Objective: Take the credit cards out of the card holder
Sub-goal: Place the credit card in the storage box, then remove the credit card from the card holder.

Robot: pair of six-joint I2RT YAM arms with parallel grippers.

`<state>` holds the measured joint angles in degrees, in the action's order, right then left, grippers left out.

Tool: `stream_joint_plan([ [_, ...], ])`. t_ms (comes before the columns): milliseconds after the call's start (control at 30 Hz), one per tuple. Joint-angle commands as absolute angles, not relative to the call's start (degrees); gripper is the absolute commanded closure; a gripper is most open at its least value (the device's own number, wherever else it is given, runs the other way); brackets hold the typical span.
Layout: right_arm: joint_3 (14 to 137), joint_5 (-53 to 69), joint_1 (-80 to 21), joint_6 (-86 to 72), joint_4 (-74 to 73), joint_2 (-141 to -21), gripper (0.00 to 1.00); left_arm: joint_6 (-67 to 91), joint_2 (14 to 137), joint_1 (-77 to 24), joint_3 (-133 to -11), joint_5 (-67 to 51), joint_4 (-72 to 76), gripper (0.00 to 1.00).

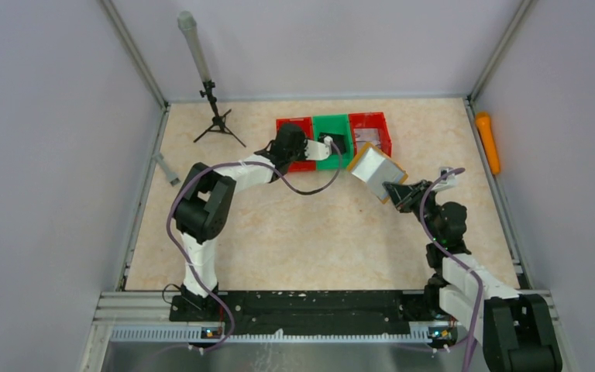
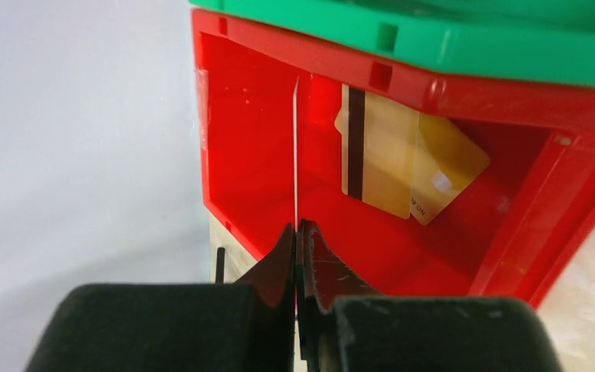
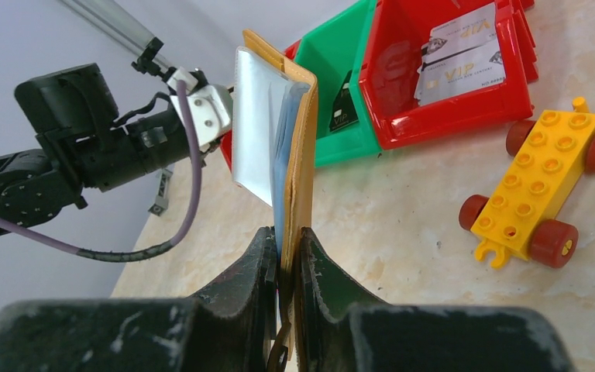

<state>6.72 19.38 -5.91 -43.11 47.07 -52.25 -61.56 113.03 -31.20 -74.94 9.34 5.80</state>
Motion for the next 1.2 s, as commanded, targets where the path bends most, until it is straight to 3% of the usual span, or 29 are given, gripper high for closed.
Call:
stream_joint_plan([
  [0,6.8,20.0,-5.6,-43.5,51.3,-52.5,1.0,-66.4,115.0,-30.5,-77.5,11.6,6.5,1.0],
  [167,6.8,20.3,-5.6,-43.9,52.0,-53.4,1.0,-66.7,114.9,-30.4,-76.2,9.9,8.2,1.0],
  [200,6.8,20.4,-5.5,-43.9,52.2,-53.6,1.0,-66.3,114.8,-30.4,-76.2,9.9,8.9,0.94],
  [267,6.8,20.5,-5.6,-44.1,52.4,-54.1,1.0,-64.6,114.4,-30.4,-76.2,9.2,9.4,0.67],
  [333,6.9,20.6,-5.6,-44.4,52.5,-54.3,1.0,-63.9,113.5,-30.5,-76.4,8.3,7.7,0.57],
  [633,8.7,23.8,-5.6,-43.7,52.9,-57.7,1.0,-54.6,105.9,-33.0,-75.4,10.3,0.9,0.43],
  [733,9.5,27.5,-5.7,-44.8,57.5,-61.8,1.0,-45.7,101.3,-34.3,-73.9,12.5,1.8,0.29],
  [767,10.0,28.9,-6.0,-45.3,59.0,-63.4,1.0,-42.9,99.4,-34.9,-72.8,13.0,2.5,0.21],
  [800,10.5,30.1,-6.4,-45.7,60.3,-64.9,1.0,-39.8,96.3,-35.6,-71.7,13.4,3.3,0.04],
  [900,11.4,33.1,-7.8,-47.2,63.8,-68.5,1.0,-26.8,88.8,-37.2,-67.7,17.7,6.4,0.01],
  [1000,13.0,34.2,-9.3,-46.3,62.4,-69.7,1.0,-1.7,82.1,-36.9,-64.8,21.3,5.7,0.01],
  [1167,16.3,36.1,-13.2,-43.5,58.9,-71.6,1.0,10.8,76.3,-35.9,-56.5,-6.2,6.1,0.01],
])
